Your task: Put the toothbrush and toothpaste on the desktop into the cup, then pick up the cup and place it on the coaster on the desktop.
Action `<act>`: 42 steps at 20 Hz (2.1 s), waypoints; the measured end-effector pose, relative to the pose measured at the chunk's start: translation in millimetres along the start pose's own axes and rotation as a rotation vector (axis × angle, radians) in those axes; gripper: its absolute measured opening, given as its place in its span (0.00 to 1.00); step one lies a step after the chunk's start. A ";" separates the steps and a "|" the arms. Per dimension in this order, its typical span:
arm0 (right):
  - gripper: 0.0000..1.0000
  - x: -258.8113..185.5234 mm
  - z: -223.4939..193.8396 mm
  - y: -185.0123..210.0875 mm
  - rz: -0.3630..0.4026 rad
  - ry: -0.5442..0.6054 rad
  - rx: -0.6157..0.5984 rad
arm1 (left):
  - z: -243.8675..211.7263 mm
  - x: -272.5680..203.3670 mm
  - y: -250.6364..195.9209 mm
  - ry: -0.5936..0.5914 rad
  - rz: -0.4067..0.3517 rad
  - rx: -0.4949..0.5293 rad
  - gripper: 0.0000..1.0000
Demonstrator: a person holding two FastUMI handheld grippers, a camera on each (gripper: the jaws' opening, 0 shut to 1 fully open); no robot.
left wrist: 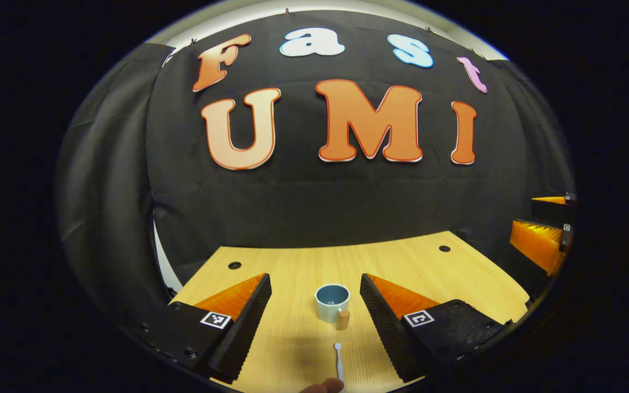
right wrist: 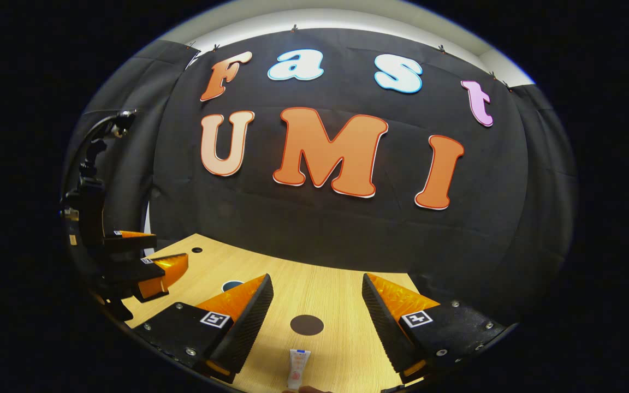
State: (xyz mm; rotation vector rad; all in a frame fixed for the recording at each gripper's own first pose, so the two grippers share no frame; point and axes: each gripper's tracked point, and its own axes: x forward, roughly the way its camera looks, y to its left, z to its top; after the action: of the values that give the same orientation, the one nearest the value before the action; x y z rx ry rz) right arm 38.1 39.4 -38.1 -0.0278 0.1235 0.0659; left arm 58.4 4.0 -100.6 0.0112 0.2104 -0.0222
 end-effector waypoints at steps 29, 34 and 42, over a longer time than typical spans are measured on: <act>0.98 -28.1 -106.7 25.0 0.039 0.339 -0.033 | -270.2 49.8 -43.0 0.728 -0.038 -0.074 0.18; 0.98 -21.4 -130.3 24.2 0.036 0.395 -0.036 | -271.0 55.2 -48.3 0.719 -0.077 -0.133 0.10; 0.98 3.9 -224.8 15.3 0.020 0.590 0.005 | -266.9 40.3 -41.4 0.706 -0.107 -0.147 0.04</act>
State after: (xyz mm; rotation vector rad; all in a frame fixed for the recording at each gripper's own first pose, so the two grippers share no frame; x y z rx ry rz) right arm 13.4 47.8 -262.0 -0.0407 0.7139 0.0759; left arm 41.2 -34.7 -370.4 -0.1407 0.9182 -0.1098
